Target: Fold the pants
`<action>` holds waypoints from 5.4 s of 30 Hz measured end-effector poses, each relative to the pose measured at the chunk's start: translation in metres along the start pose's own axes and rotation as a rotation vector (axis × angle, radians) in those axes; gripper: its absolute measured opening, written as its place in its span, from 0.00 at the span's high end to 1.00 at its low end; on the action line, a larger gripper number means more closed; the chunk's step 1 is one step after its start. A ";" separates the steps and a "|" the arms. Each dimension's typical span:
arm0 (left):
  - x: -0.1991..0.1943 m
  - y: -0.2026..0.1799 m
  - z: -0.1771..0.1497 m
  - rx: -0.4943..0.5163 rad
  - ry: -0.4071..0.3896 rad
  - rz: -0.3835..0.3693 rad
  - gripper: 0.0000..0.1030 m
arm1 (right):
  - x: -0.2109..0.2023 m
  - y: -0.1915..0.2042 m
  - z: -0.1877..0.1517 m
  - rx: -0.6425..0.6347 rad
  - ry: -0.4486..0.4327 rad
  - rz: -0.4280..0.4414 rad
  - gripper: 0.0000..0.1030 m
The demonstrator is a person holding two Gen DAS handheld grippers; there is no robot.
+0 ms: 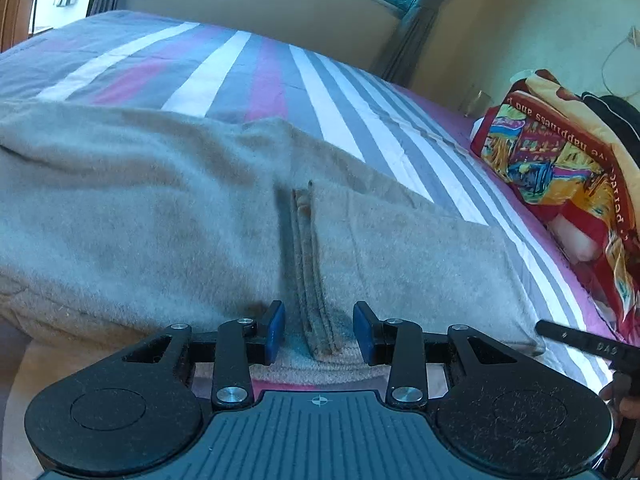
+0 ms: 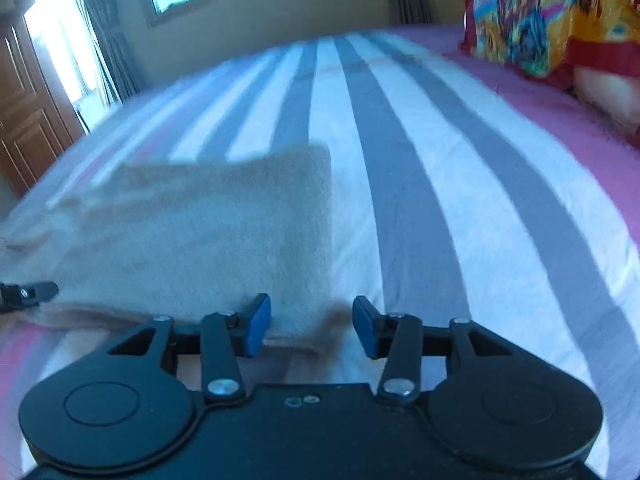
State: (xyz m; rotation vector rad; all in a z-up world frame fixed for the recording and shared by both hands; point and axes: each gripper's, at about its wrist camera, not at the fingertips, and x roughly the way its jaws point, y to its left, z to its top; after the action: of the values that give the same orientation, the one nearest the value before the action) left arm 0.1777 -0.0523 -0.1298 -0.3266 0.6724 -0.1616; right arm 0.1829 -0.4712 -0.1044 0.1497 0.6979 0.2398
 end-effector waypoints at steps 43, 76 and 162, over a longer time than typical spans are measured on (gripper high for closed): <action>-0.024 0.285 -0.021 -0.810 -0.378 -0.100 0.85 | -0.018 -0.011 -0.030 0.040 -0.012 -0.089 0.34; 0.064 -0.173 0.041 0.507 0.006 -0.204 0.82 | -0.091 -0.175 -0.071 0.438 -0.307 -0.059 0.35; -0.005 0.025 -0.057 0.019 -0.182 -0.031 0.40 | -0.001 -0.018 -0.014 0.448 -0.123 0.222 0.67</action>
State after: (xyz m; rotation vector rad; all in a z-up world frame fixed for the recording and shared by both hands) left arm 0.1391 -0.0416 -0.1775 -0.3295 0.4857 -0.1659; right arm 0.1764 -0.4880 -0.1182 0.6667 0.6038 0.2811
